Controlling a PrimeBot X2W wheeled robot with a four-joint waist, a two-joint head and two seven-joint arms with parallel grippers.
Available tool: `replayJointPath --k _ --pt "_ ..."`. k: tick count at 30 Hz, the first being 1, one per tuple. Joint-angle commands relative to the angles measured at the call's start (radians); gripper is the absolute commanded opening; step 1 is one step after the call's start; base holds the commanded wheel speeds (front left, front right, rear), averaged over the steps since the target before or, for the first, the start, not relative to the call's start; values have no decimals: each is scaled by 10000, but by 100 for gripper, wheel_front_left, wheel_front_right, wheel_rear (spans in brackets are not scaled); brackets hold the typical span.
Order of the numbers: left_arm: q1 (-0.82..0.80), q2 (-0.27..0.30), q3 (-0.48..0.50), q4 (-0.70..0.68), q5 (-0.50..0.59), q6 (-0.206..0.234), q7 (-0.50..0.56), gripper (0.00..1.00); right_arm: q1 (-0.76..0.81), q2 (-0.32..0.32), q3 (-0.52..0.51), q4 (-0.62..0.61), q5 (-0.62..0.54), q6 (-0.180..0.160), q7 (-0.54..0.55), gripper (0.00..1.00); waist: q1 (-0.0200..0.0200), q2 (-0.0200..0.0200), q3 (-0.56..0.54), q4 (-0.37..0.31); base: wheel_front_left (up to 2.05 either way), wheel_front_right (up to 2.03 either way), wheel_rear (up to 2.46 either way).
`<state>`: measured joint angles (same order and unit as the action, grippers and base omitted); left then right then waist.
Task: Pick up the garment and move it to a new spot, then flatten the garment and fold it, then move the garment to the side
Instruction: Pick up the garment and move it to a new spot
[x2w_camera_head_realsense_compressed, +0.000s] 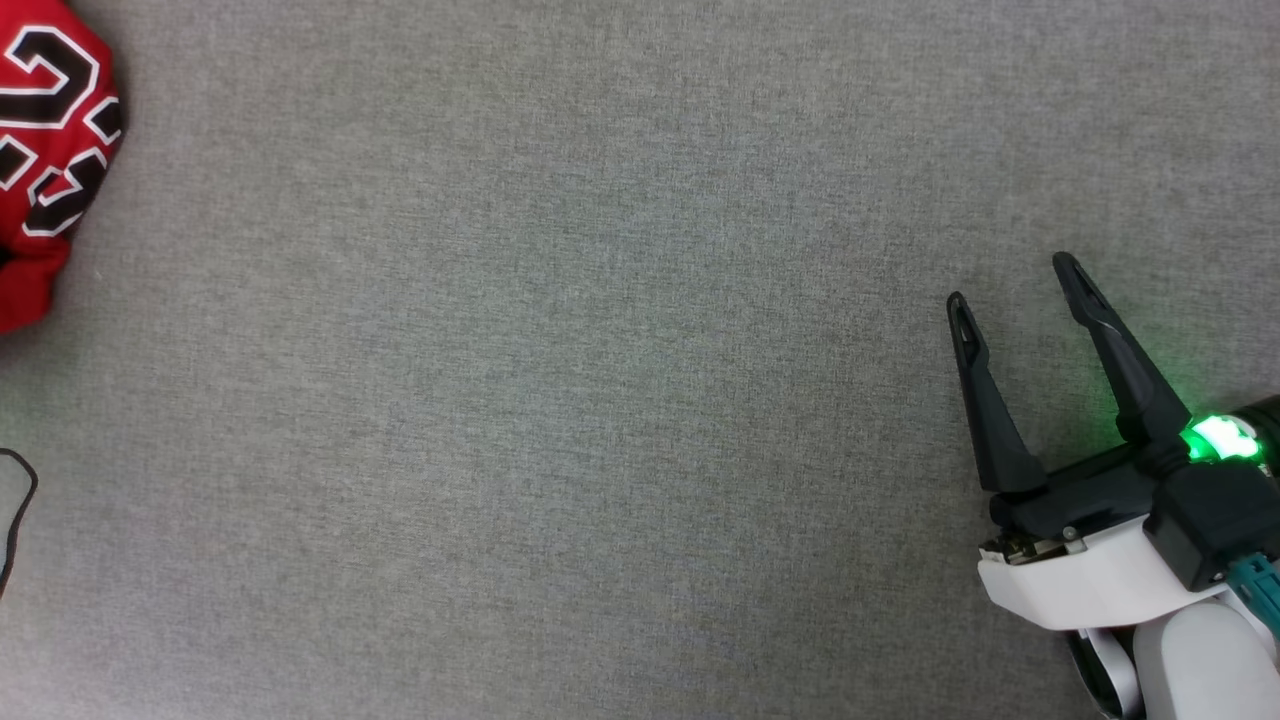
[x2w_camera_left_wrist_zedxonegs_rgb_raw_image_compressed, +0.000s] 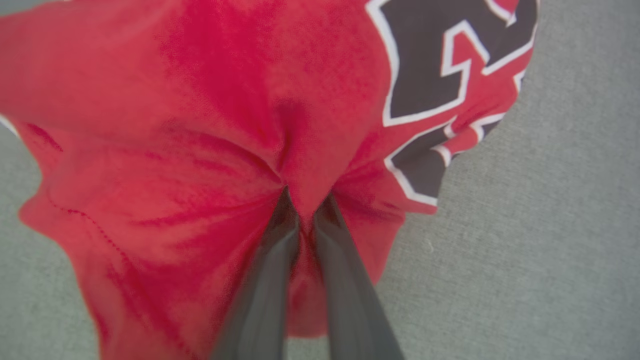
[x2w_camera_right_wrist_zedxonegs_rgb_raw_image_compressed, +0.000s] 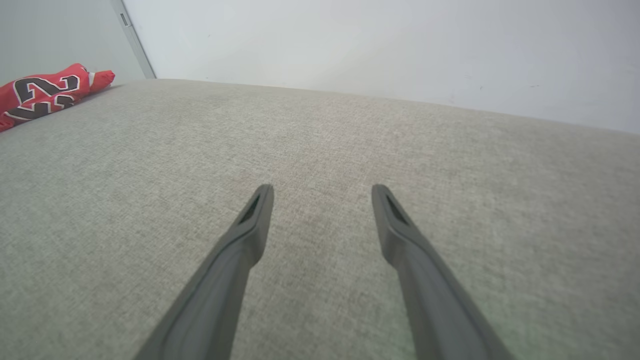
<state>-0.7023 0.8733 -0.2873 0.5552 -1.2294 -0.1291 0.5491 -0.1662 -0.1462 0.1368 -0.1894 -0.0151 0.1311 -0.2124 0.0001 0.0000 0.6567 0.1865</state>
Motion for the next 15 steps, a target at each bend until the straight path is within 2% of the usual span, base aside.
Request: replayJointPath --k 1,8,15 --pt "-11 -101 -200 117 -5 -14 -214 0 -51 30 -35 215 -62 -7 -52 100 -1 0 -115 4 0 0 0" --pt "-274 356 -319 -116 27 -12 -2258 0 -115 214 55 887 147 -5 -298 100 -1 0 -1297 -5 0 0 0" --pt "-134 1420 -656 -1438 622 -2 -4095 0 202 512 95 1806 516 -5 -495 100 -1 0 -3026 -169 0 0 0"
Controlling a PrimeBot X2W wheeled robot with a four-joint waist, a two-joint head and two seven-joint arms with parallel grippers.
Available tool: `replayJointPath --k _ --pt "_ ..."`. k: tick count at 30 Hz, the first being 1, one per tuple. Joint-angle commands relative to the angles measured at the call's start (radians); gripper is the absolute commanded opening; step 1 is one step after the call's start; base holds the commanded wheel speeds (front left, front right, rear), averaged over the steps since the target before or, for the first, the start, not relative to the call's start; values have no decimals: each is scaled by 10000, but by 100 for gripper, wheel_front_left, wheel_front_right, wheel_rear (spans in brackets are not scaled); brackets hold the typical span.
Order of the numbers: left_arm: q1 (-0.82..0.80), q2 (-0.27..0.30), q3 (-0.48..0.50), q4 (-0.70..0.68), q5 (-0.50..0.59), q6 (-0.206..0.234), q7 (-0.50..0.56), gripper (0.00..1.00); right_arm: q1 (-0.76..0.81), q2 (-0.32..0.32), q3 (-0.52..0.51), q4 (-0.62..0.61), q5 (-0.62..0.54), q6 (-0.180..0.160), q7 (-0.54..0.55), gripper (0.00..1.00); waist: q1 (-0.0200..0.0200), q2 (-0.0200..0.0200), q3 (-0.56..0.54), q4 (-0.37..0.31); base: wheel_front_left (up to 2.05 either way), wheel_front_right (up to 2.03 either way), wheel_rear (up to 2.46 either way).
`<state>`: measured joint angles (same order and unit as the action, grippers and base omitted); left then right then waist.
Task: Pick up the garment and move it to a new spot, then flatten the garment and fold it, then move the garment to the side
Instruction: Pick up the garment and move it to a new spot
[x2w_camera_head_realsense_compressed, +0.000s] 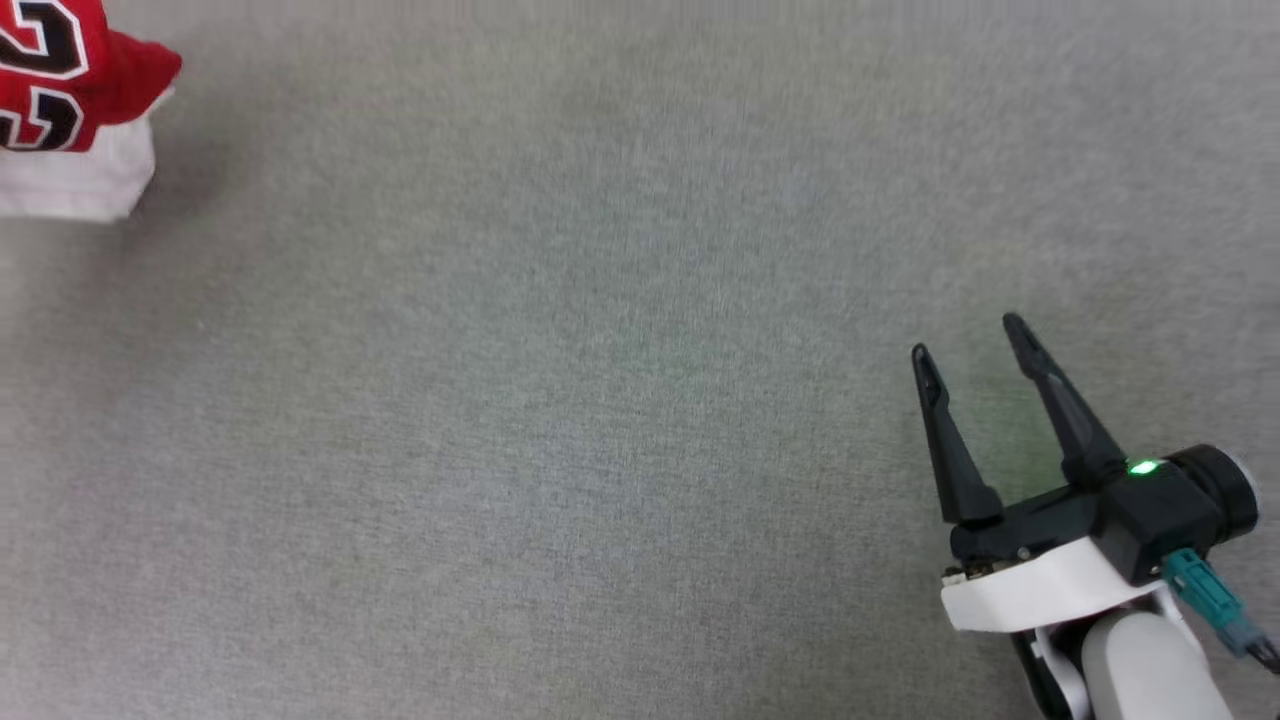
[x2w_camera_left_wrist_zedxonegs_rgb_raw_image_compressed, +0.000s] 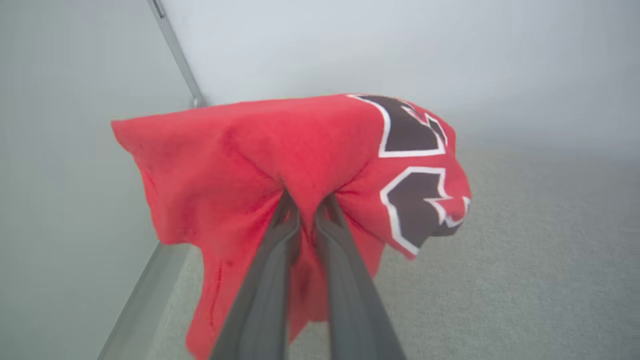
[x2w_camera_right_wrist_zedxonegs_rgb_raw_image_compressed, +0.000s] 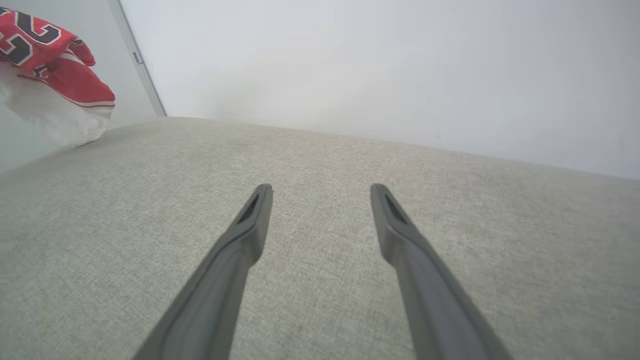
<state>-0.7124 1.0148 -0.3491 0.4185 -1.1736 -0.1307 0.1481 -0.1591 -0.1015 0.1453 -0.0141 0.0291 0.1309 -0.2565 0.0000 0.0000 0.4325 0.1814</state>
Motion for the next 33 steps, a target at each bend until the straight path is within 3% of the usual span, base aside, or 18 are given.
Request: replayJointPath --k 1,7,13,23,24,33 --pt "-88 179 -118 -290 305 14 -323 0 184 108 -4 155 149 -3 -61 100 0 0 -1001 -150 0 0 0" --pt "-541 437 -544 -1635 1478 13 -1245 0 377 315 -55 493 401 -3 -86 100 0 0 -1947 -393 0 0 0" --pt "-950 -285 -1145 -2891 2512 320 -1585 0 583 442 -82 504 583 -3 -87 100 0 0 -2486 -800 0 0 0" --pt "-736 -2984 -2961 -3744 4185 1239 -2299 0 579 513 -209 304 691 -3 -87 100 0 0 -2599 -1736 0 0 0" --pt "-736 -2984 -2961 -3744 4185 1239 -2299 0 579 513 -209 304 691 -3 -87 100 0 0 -2599 -1736 0 0 0" --pt "220 -5299 -4847 -1659 5875 2213 -3464 0 564 526 -408 -9 789 -3 -88 100 0 0 -2372 -2582 0 0 0"
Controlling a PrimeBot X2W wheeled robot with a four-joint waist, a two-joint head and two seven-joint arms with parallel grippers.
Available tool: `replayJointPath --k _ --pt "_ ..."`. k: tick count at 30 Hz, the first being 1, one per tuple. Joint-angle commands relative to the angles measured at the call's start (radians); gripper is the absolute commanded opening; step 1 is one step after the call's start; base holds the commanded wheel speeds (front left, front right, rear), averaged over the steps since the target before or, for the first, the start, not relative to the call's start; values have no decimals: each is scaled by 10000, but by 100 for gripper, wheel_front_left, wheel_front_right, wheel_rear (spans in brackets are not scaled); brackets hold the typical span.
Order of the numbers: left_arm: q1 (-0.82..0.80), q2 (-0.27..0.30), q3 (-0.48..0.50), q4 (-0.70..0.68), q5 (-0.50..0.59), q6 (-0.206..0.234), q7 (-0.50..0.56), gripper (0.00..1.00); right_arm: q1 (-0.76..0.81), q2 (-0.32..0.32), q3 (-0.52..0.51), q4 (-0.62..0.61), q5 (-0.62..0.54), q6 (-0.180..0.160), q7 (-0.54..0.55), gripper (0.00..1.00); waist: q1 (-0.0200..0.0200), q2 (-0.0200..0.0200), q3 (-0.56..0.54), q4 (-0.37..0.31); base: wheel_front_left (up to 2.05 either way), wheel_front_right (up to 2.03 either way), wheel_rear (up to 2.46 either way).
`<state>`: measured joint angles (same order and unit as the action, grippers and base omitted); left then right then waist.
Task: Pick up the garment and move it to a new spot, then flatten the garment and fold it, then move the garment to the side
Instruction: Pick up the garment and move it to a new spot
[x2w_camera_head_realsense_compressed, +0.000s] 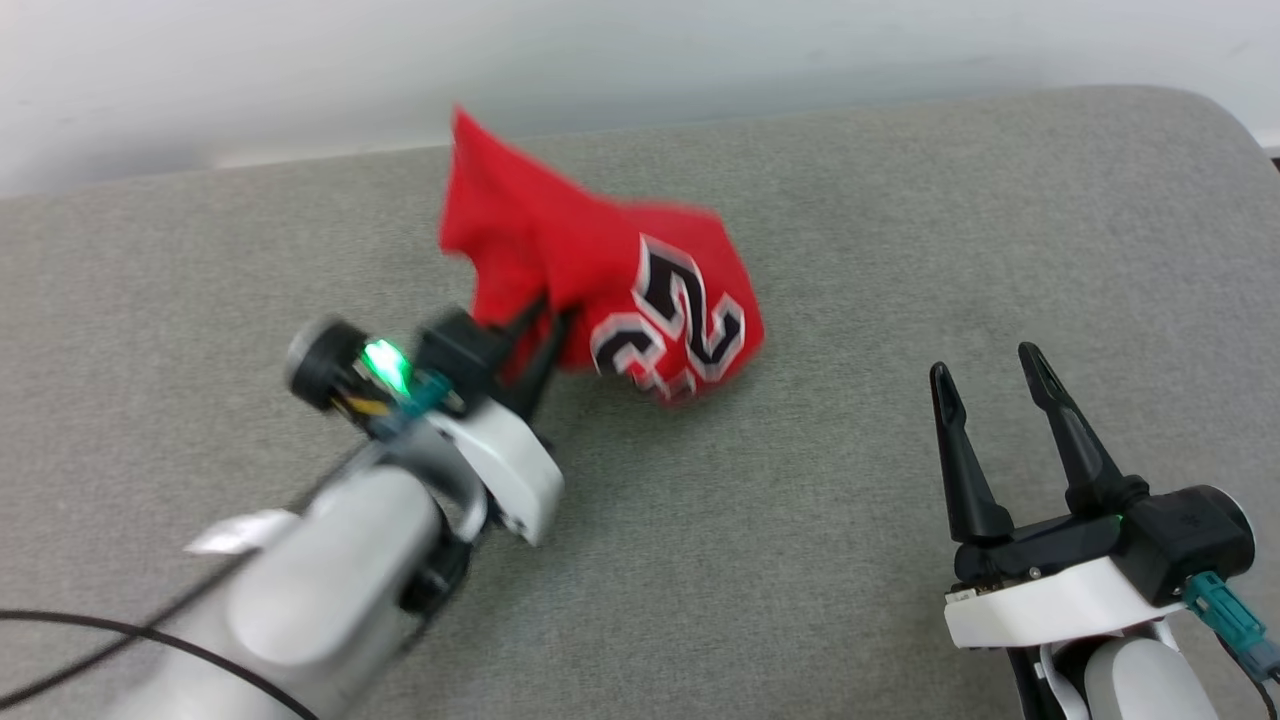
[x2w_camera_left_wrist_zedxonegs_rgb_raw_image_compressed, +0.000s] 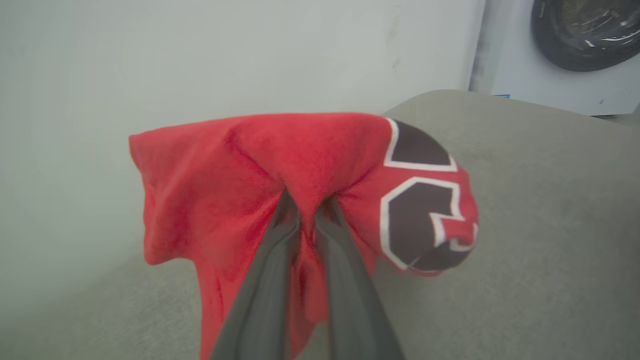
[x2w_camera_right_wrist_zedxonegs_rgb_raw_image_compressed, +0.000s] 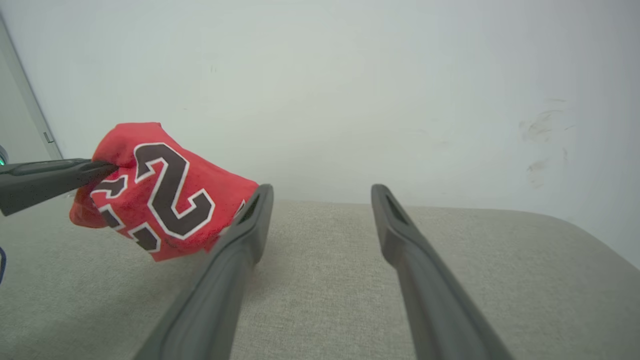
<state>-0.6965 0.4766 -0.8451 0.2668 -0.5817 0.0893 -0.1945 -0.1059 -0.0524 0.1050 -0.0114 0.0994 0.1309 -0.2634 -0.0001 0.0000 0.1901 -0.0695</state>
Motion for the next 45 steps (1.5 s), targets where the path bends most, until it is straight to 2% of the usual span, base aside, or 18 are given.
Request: replayJointPath --k 1,6,7,8,9,13,18,22,27,32,36,40,45 --pt "237 -161 -116 217 53 57 -79 0 45 35 -10 -45 87 -3 -19 100 1 0 75 -140 0 0 0" --pt "918 -1273 -954 1630 318 109 -320 0 113 37 -99 -98 96 -3 -19 100 1 0 90 -274 0 0 0" --pt "1050 -1463 -1074 1855 329 104 -334 5 140 37 -115 -101 98 -3 -19 100 1 0 75 -272 0 0 0" --pt "1172 -1635 -1199 2056 341 63 -346 48 166 37 -141 -96 96 -3 -19 100 1 0 49 -261 0 0 0" --pt "1236 -1808 -1333 2203 369 19 -359 100 192 37 -169 -87 83 -3 -19 100 1 0 16 -238 0 0 0" --pt "1437 -2282 -1618 2580 356 -164 -446 100 296 38 -168 5 38 -3 -20 100 1 0 -218 -74 0 0 0" --pt "1404 -2330 -1354 2413 245 -96 -583 100 460 37 -128 112 19 -3 -20 100 1 0 -697 246 0 0 0" --pt "1393 -1880 -627 1725 182 229 -681 100 606 34 -98 192 28 -3 -20 100 1 0 -1116 508 0 0 0" --pt "1913 -964 693 243 298 732 -711 100 824 33 -50 224 -2 -3 -20 100 1 0 -1482 844 0 0 0" --pt "3090 -86 2236 -1265 418 982 -707 100 972 31 31 208 15 -3 -20 100 1 0 -1664 1082 0 0 0" --pt "4459 150 3433 -2375 724 1146 -709 100 1131 33 92 167 54 -3 -21 100 1 0 -1704 1225 0 0 0" --pt "5909 -121 4411 -3322 1111 890 -709 100 1190 32 164 192 63 -3 -20 100 1 0 -1705 1295 0 0 0" --pt "7227 -850 5412 -3900 1700 498 -710 100 1243 32 185 195 93 -3 -20 100 1 0 -1664 1352 0 0 0"
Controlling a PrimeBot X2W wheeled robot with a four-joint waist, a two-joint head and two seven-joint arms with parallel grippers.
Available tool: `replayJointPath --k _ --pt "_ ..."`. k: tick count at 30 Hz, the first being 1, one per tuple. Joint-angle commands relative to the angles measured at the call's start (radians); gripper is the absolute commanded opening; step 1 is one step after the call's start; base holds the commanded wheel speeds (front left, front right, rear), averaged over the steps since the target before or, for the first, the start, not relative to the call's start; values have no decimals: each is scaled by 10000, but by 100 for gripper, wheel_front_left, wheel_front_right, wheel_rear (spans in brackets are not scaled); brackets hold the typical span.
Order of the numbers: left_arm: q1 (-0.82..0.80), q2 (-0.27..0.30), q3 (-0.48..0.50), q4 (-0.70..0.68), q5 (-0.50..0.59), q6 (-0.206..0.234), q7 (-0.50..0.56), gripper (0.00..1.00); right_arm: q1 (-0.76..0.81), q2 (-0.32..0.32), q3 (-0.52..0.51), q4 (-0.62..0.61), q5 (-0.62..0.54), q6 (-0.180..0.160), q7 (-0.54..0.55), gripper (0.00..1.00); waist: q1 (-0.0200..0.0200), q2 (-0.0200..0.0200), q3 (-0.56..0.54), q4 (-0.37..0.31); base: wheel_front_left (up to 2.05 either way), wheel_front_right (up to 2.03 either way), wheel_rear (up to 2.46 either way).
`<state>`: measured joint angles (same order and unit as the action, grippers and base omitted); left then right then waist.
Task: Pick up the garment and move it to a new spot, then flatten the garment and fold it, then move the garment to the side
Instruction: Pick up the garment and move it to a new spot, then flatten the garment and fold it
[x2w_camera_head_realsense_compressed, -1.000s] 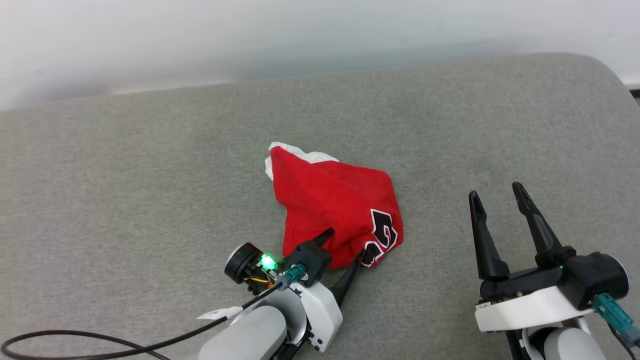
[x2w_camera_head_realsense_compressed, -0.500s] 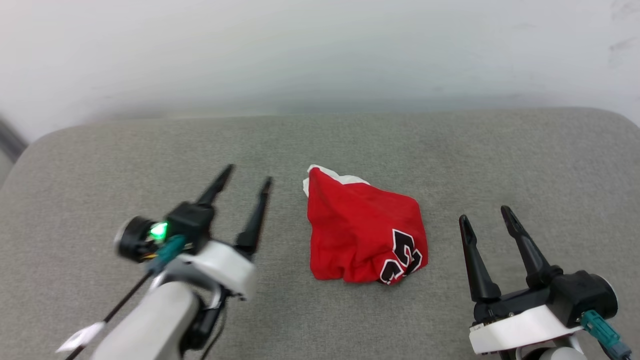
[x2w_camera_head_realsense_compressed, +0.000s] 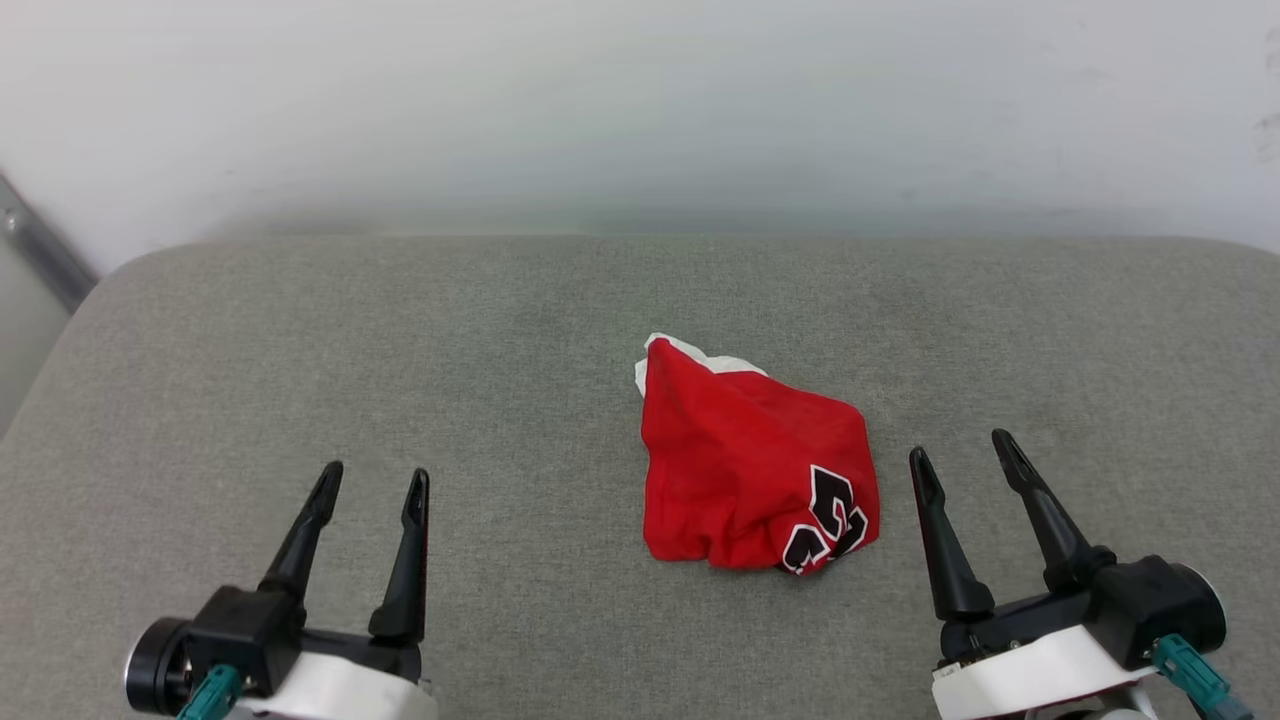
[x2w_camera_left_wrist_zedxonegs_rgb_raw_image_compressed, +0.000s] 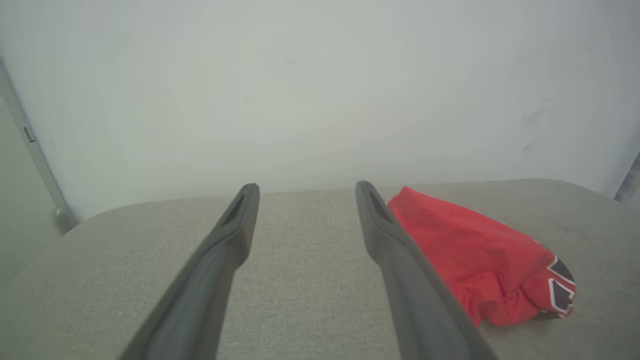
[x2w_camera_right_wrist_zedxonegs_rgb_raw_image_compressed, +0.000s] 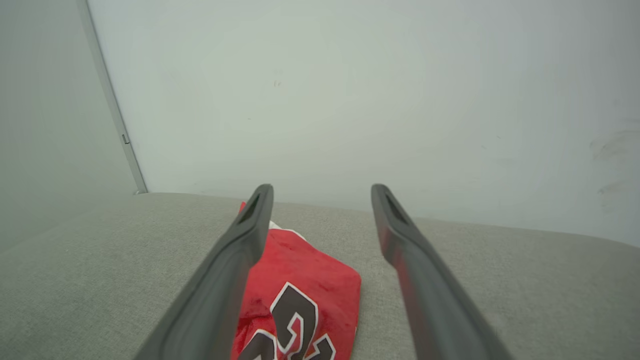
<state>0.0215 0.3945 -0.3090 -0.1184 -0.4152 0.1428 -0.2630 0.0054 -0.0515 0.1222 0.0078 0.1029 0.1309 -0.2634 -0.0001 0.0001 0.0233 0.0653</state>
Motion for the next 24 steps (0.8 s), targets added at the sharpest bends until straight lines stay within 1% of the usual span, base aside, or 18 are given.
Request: replayJointPath --k 1,6,11,13,14,16,18,23,24 --pt "187 -206 203 -82 120 -135 -26 100 134 22 23 7 61 -3 -20 100 1 -1 13 11 0 0 0" --pt "489 -768 763 -33 659 -638 -26 100 75 22 43 34 89 -3 -20 100 1 -1 67 4 0 0 0" --pt "291 -1108 1059 79 1085 -1129 -26 100 -29 19 52 62 38 -3 -20 100 1 -1 250 47 0 0 0" --pt "178 -1234 1146 136 1193 -1283 -26 100 -258 -146 210 71 29 -3 30 100 1 -1 359 123 0 0 0" --pt "138 -1317 1188 173 1233 -1350 -26 100 -396 -238 341 72 132 -3 220 100 1 -1 415 161 0 0 0" --pt "99 -1487 1267 240 1332 -1509 -26 100 -717 -561 767 28 363 -3 987 100 1 -1 518 247 0 0 0" --pt "53 -1637 1347 339 1423 -1663 -27 100 -1171 -1073 1307 -53 566 -3 2100 100 1 -1 625 349 0 0 0" --pt "-125 -2002 1480 559 1635 -1995 -27 100 -2679 -2156 2736 -134 1659 -5 5734 100 1 -1 882 687 0 0 0" --pt "-125 -2002 1480 559 1635 -1995 -27 100 -2679 -2156 2736 -134 1659 -5 5734 100 1 -1 882 687 0 0 0"
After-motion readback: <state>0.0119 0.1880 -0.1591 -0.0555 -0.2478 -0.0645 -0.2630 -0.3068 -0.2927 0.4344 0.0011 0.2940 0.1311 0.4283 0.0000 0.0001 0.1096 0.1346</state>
